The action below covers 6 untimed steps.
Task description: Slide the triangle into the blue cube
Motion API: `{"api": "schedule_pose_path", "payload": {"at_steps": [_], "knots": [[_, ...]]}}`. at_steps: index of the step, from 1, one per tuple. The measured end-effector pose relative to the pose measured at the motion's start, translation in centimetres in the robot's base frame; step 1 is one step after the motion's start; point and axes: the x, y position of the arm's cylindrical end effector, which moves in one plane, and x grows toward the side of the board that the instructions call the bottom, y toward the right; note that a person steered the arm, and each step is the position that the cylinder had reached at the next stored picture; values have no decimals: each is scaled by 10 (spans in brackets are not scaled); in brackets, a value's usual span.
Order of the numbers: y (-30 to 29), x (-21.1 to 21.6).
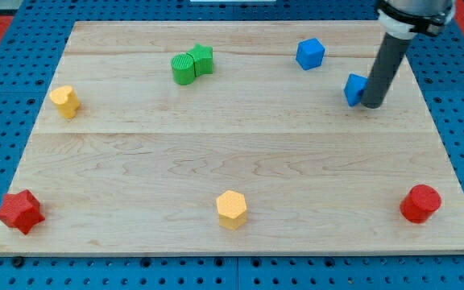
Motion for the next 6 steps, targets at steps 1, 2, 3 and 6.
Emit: {"api": "schedule_pose_path", "payload": {"at_steps": [1, 2, 3, 6], "knots": [[-12, -20], [-10, -36], [8, -39], [-32, -61]]}}
